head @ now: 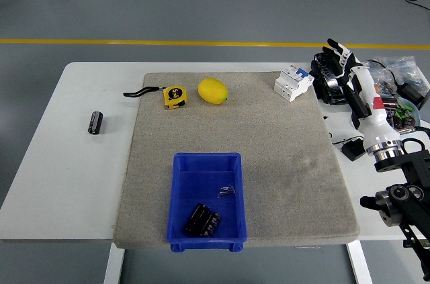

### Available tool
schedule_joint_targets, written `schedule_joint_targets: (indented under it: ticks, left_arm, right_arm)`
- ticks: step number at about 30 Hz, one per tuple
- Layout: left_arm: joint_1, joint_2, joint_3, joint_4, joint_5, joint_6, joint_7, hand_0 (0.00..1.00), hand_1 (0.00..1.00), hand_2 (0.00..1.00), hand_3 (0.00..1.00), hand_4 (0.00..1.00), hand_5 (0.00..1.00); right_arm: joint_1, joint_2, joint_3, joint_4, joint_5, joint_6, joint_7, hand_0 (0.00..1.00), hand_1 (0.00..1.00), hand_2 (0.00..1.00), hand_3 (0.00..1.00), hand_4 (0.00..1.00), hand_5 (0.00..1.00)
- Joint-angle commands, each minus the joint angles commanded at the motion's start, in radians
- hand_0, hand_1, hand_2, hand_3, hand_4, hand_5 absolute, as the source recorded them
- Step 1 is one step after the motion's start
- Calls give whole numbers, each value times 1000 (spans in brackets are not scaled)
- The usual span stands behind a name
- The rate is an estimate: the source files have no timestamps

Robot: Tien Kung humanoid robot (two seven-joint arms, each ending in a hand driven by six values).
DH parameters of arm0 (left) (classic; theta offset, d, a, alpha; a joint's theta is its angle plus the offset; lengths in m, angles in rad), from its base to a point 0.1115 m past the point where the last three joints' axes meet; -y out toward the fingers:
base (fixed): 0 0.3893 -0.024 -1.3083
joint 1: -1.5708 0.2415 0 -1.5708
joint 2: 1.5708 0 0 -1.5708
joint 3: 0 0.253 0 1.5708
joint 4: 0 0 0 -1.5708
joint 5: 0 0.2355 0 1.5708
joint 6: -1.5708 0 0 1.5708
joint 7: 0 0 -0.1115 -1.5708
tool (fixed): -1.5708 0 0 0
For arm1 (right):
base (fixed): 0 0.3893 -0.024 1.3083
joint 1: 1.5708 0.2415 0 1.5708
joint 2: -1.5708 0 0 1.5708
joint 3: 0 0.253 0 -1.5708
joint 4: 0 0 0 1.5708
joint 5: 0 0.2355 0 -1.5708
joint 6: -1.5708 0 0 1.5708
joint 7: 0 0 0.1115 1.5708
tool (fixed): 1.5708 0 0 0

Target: Pick up the battery,place it into the box

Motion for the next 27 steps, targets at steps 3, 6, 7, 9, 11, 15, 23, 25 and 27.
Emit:
schedule_joint_targets:
  ticks: [3,6,7,9,11,15,23,25,27]
  left_arm:
    - [-3,-3,-2,1,1,6,2,682,638,683,615,619,664]
    - [-7,-5,0,1,2,12,3,682,638,683,615,619,664]
    - [-8,-6,0,1,1,14,4,680,637,681,614,617,664]
    - [-11,-8,1,2,-1,17,4,680,637,681,614,617,664]
    - [-13,-8,2,2,-3,20,4,680,637,681,614,617,664]
    - [-19,-8,3,2,0,18,0,680,635,681,613,618,666]
    - [-27,-7,19,4,-25,26,0,680,636,678,615,618,666]
    - [-28,-6,20,4,-25,25,0,680,636,681,614,617,666]
    - [-28,-5,20,4,-28,25,1,680,636,681,614,617,666]
  right_arm:
    - [-23,0,28,-7,130,49,3,998,908,903,955,998,998]
    - [-49,-9,40,-13,253,88,-4,998,908,903,955,998,998]
    - [-58,-13,45,-16,299,100,-10,998,911,905,956,998,998]
    - [-76,-19,57,-23,383,122,-22,998,911,905,956,998,998]
    - [-94,-19,78,-33,468,144,-40,998,911,905,956,998,998]
    - [-117,-14,117,-50,633,149,-85,955,889,888,954,998,998]
    - [-124,-12,143,-46,689,157,-86,943,883,886,948,998,998]
    - [-121,-12,143,-44,687,156,-87,940,879,883,943,998,998]
    - [-121,-11,144,-42,683,157,-88,940,879,883,943,998,998]
